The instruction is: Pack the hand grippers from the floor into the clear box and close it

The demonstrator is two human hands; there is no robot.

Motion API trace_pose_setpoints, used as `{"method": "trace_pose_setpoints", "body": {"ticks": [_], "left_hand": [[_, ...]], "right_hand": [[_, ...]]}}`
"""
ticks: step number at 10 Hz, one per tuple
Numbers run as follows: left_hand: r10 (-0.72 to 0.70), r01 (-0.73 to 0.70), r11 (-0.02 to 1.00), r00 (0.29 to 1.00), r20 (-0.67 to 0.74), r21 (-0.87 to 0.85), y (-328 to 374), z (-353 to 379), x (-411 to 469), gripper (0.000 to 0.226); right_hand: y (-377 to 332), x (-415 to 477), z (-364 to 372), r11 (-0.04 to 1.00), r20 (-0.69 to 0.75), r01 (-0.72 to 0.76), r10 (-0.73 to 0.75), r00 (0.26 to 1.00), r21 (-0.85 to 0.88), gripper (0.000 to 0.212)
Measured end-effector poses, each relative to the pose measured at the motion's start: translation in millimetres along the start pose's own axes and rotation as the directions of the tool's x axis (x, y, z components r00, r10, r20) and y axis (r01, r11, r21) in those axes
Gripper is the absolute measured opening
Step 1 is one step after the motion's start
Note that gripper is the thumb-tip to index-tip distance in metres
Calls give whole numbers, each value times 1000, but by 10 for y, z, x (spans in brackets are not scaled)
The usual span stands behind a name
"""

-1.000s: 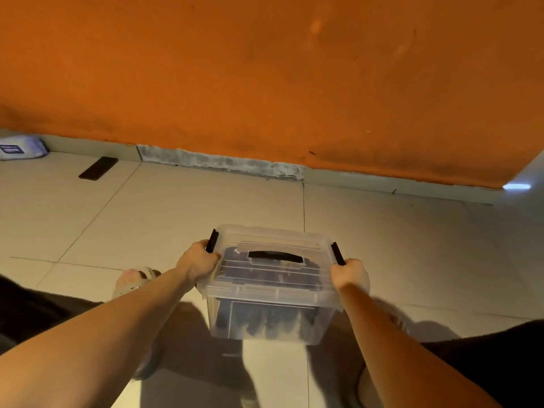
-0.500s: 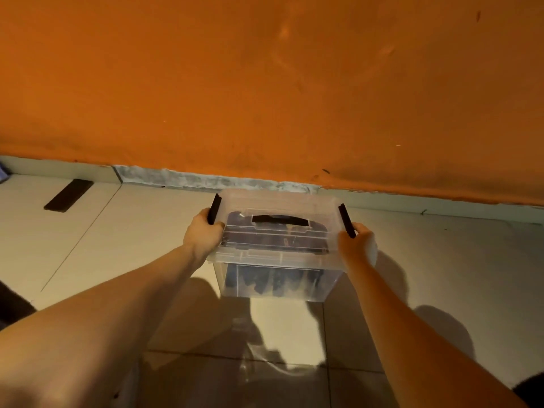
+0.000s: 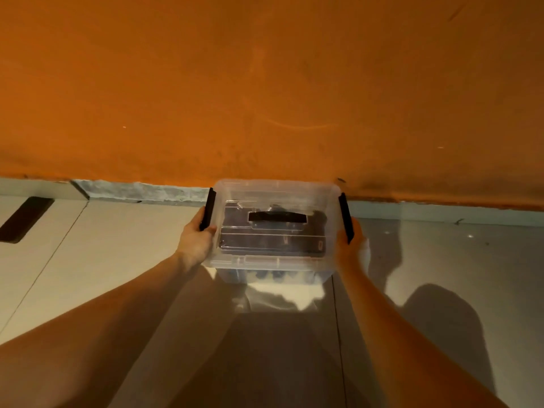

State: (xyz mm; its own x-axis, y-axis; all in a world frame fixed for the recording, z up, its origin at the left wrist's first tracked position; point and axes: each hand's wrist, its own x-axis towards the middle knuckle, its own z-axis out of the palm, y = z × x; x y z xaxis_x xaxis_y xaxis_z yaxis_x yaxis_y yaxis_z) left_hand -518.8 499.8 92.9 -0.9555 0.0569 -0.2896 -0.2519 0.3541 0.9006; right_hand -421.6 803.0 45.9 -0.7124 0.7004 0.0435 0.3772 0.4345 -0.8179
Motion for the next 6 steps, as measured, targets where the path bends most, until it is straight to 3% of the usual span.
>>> {"method": "trace_pose_setpoints", "body": {"ticks": [3,4,5,6], "left_hand": [[12,-10,997,1000,21,-82,-153,-15,181,55],[-23,20,998,998,55,58,-14,-56,178,58],[-154,144,961,988,21,238,347,-112,141,68],[-236,263,902,965,-117,342,898,-277,-58,75]], "right_hand": [[41,127,93,997,6,62,-62,998,-51,37],[-85,103,17,992,98,8,4,995,-126,43],[-360,162,-209,963,316,-49,135,939,-266,47],[-849,219,-678,912,411,-71,251,876,-405,48]]}}
